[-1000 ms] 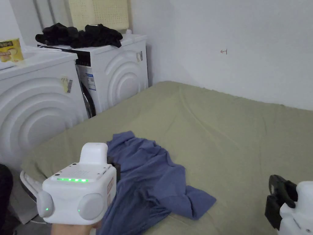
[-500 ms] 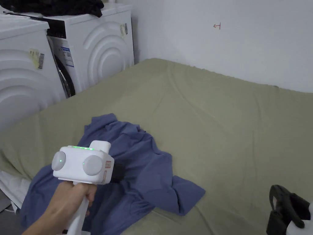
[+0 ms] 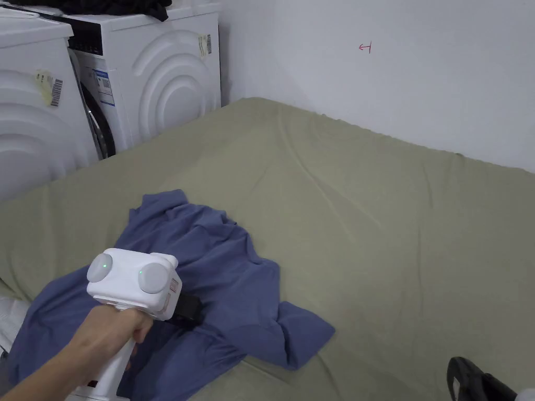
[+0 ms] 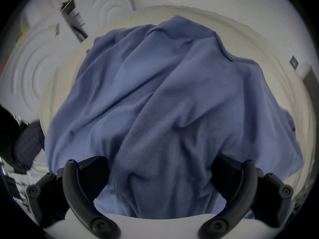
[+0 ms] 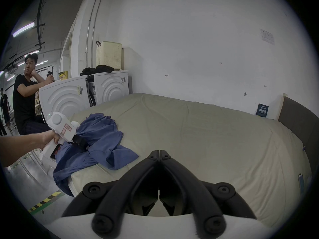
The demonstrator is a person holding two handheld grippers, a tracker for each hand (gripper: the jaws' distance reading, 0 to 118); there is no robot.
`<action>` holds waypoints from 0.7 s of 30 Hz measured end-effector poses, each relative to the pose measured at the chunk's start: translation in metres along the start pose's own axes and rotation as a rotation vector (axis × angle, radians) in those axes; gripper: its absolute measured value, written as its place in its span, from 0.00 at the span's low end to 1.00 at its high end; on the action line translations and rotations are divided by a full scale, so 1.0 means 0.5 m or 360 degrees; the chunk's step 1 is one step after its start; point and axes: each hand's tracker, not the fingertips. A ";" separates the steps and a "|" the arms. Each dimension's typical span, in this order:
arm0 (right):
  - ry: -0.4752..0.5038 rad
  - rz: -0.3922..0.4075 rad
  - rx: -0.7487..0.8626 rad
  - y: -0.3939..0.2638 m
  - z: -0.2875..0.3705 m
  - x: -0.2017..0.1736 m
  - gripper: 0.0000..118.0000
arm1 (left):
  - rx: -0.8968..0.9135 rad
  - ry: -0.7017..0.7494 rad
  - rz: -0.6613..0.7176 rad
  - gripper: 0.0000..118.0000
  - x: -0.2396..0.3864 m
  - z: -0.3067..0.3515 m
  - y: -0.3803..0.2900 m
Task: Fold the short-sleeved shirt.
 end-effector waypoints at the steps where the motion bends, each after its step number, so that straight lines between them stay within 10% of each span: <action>1: -0.0008 -0.0005 -0.0002 -0.002 0.006 0.004 0.00 | 0.0001 -0.0041 0.0001 0.76 0.008 0.016 0.004; 2: -0.0015 -0.0015 -0.0004 -0.003 0.011 0.008 0.00 | 0.0040 -0.0023 0.0009 0.61 0.016 0.044 0.002; 4: -0.0011 -0.0047 -0.0006 -0.005 0.028 0.021 0.00 | 0.0063 0.0063 -0.0008 0.00 0.033 0.069 -0.004; 11: -0.0097 -0.0084 0.0039 -0.007 0.111 0.074 0.00 | 0.0173 -0.0188 0.0151 0.00 0.037 0.169 0.011; 21: -0.0315 -0.0219 0.0097 -0.038 0.258 0.176 0.00 | 0.0469 -0.0437 -0.0264 0.00 0.337 0.383 0.088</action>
